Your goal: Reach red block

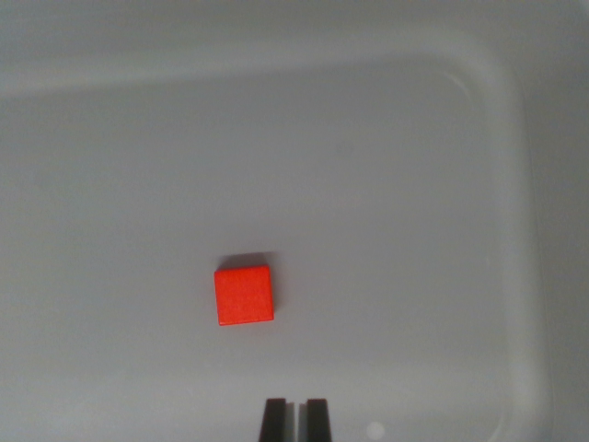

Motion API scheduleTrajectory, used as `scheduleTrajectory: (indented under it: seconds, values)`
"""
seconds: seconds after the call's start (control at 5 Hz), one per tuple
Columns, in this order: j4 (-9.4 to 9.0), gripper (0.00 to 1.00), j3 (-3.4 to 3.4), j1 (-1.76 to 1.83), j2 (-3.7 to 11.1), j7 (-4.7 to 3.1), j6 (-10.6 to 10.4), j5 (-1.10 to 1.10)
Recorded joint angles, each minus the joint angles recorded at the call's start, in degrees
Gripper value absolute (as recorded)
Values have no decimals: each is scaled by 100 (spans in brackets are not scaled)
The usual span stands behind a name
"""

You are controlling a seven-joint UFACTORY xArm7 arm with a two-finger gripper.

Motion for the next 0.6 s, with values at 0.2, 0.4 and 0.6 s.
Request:
scheduleTrajectory:
  seconds: [0.2, 0.4, 0.6]
  values:
    - [-93, 0, 2, 5, 46, -3, -131, 3]
    - [-93, 0, 2, 5, 46, -3, -131, 3]
    - [-208, 0, 4, 12, 104, -7, -293, 8]
